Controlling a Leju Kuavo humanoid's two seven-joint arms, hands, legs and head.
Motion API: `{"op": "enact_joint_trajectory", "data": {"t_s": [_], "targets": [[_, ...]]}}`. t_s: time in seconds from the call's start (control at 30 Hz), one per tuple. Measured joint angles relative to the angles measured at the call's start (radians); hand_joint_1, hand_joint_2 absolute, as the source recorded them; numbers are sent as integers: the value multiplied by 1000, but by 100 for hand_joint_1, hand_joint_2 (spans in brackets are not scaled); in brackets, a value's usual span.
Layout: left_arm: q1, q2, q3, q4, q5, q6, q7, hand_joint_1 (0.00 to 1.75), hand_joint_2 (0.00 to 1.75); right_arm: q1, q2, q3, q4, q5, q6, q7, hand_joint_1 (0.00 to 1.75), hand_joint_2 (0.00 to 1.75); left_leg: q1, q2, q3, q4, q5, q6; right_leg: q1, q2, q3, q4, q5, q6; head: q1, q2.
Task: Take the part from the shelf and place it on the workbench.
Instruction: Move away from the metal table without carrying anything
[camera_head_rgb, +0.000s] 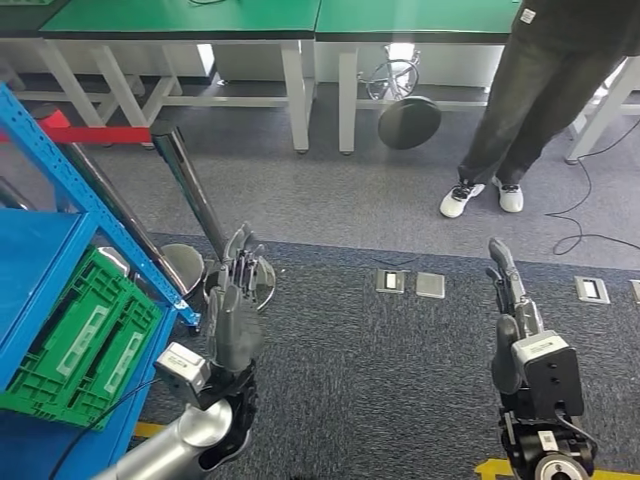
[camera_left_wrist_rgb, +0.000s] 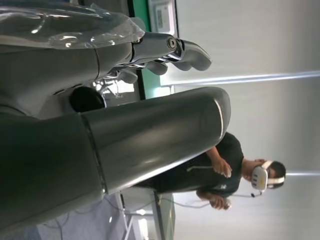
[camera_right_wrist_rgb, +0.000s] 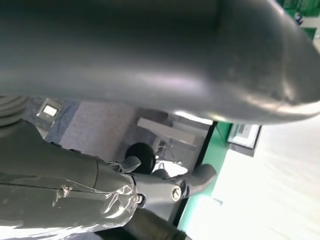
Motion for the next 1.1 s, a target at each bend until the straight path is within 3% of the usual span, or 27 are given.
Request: {"op": "enact_joint_trajectory", "data": {"t_s": [0.07, 0.1, 0.13, 0.17, 0.23, 0.27, 0.3, 0.37, 0.4, 0.47, 0.53, 0.57, 0.6, 0.63, 0.7, 0.77, 0.83, 0.9, 0.97, 1.03, 1.1], "targets": [[1, 0, 0, 3, 1, 0, 0, 0, 0, 2, 0, 0, 0, 0, 0, 0, 0, 0, 4, 15, -60, 120, -43, -5, 3, -29, -2, 0, -1, -2, -2, 0], [2, 0, 0, 5, 1, -1, 0, 0, 0, 2, 0, 1, 0, 0, 0, 0, 0, 0, 4, 18, -65, 132, -39, -6, 4, -43, -2, 0, -1, -2, -2, 0], [2, 0, 0, 7, 1, -1, 0, 0, 0, 2, 0, 1, 0, -1, -1, 0, 0, 0, 5, 22, -49, 104, -19, -6, 4, -57, -2, 0, -2, -2, -3, 0], [2, 0, 0, 8, 2, -2, 0, 0, 0, 2, 0, 1, 0, -1, -2, 0, 0, 0, 5, 31, -13, 41, 12, -5, 4, -68, -1, 0, -4, -1, -4, 0], [-2, -2, 0, 9, 3, -7, 0, 0, 0, 1, 0, 1, 0, -2, -5, -1, 0, 0, -1, 75, 69, -105, 60, 3, 8, -88, 2, 1, -8, 6, -7, 0], [-5, -2, 0, 10, 4, -9, -1, 0, 0, 1, 0, 1, 0, -2, -7, -2, 0, 0, -4, 89, 92, -149, 70, 9, 11, -96, 3, 2, -11, 11, -6, 0], [-7, -3, 0, 11, 5, -12, -1, 0, 0, 0, 0, 1, 0, -2, -8, -4, 0, 0, -7, 95, 102, -169, 71, 15, 14, -105, 4, 2, -13, 15, -4, 0], [-10, -4, 0, 13, 8, -16, -2, 0, 0, -1, 0, 1, 0, -2, -9, -5, 0, 0, -10, 72, 101, -172, 72, 28, 14, -122, 8, 1, -17, 24, 0, 0], [-10, -4, 0, 14, 10, -17, -3, 0, 0, -1, 0, 1, 0, -2, -9, -5, 0, 0, -10, 61, 103, -176, 73, 34, 12, -116, 7, 7, -25, 30, 1, 0], [-14, -6, 0, 16, 15, -19, -4, 0, 0, -1, -1, 0, 0, -3, -8, -6, 0, 0, -6, 40, 108, -182, 77, 47, 6, -71, -22, 74, -67, 37, 6, 0], [-16, -8, 0, 19, 20, -19, -6, 0, 0, 0, -1, 1, 0, -4, -7, -6, 0, 0, -7, 18, 110, -183, 77, 53, 4, -24, -91, 219, -130, 40, 13, 0], [-15, -9, 0, 21, 21, -19, -6, 0, 0, 1, -1, 2, 0, -5, -6, -5, 0, 0, -8, 5, 111, -182, 76, 55, 4, -16, -125, 283, -149, 40, 15, 0], [-14, -10, 0, 23, 22, -19, -8, 0, 0, 2, -1, 2, 0, -7, -6, -5, 0, 0, -9, -9, 112, -182, 76, 55, 4, -13, -147, 317, -150, 40, 16, 0], [-13, -10, 0, 25, 23, -19, -9, 0, 0, 2, -1, 2, 1, -8, -6, -5, 0, 0, -10, -23, 113, -180, 75, 55, 4, -10, -149, 310, -130, 38, 16, 0], [-12, -11, 0, 27, 23, -19, -12, 0, 0, 2, -1, 2, 0, -8, -8, -4, 0, 0, -9, -53, 118, -178, 73, 54, 4, 7, -104, 192, -51, 31, 16, 0], [-12, -13, 0, 28, 24, -20, -14, 0, 0, 1, -2, 2, 0, -8, -11, -1, 0, 0, -9, -79, 115, -173, 72, 49, 0, 55, -49, 65, -2, 25, 16, 0], [-13, -14, 0, 29, 23, -23, -14, 0, 0, 0, -2, 2, 0, -7, -13, 1, 0, 0, -4, -102, 103, -170, 76, 37, 1, 80, -28, 23, -1, 21, 16, 0], [-12, -14, 0, 30, 22, -24, -14, 0, 0, -1, -2, 2, -1, -6, -14, 1, 0, 0, 1, -118, 95, -171, 81, 24, 2, 57, -20, 13, 3, 15, 16, 0], [-15, -13, 0, 30, 19, -23, -12, 0, 0, -3, -2, 2, -1, -6, -12, 1, 0, 0, -3, -74, 75, -131, 56, 15, -1, 30, -11, -2, 11, 4, 9, 0], [-17, -12, 0, 30, 17, -22, -5, 0, 0, -3, -3, 2, -1, -7, -10, 1, 0, 0, -4, -7, 15, -12, -3, 7, 1, 2, -8, -9, 14, -2, 3, 0], [-15, -11, -1, 30, 16, -21, 0, 0, 0, -2, -3, 2, -1, -9, -7, 1, 0, 0, 2, 14, -49, 108, -43, 0, 3, -27, -10, -10, 14, -3, 1, 0]]}}
